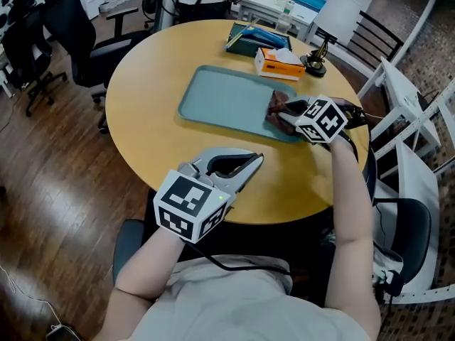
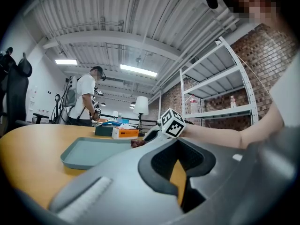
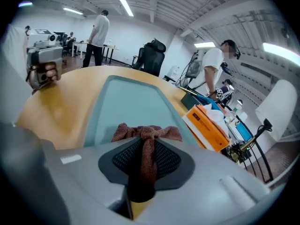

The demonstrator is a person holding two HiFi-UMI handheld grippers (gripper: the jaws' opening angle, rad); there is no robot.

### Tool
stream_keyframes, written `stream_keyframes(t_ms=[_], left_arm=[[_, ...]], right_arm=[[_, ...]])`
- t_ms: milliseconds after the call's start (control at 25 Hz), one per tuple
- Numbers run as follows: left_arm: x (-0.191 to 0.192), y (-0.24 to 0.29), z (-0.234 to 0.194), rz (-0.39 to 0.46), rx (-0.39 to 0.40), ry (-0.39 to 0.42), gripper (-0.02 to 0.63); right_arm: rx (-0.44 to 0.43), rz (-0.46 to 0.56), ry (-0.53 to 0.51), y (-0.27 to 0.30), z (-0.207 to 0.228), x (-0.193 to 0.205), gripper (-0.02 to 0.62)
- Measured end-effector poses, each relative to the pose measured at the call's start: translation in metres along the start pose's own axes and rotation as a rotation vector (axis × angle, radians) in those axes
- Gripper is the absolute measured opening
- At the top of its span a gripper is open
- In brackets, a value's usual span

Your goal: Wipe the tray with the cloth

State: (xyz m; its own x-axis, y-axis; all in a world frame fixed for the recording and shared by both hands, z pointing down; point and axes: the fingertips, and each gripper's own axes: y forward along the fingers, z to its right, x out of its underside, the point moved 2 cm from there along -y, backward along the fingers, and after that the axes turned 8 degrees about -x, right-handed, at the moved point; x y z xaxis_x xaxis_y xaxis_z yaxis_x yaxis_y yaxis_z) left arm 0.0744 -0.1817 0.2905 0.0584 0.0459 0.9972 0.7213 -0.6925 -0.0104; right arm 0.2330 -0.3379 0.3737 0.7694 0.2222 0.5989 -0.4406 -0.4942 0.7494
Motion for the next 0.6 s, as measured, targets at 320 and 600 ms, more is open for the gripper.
stream_keyframes(t_ms=[320,600], left_arm=[[0.000,-0.003,-0.001,0.005,-0.011,0.005,0.000],[0.000,-0.004,-0.002,0.007,-0.003,-0.010,0.001]], right_arm=[[0.185,0.171,-0.042,-0.042,0.008,-0.023,0.071],[0.500,0.301,0.112,-0.134,0.039,0.011,0.071]])
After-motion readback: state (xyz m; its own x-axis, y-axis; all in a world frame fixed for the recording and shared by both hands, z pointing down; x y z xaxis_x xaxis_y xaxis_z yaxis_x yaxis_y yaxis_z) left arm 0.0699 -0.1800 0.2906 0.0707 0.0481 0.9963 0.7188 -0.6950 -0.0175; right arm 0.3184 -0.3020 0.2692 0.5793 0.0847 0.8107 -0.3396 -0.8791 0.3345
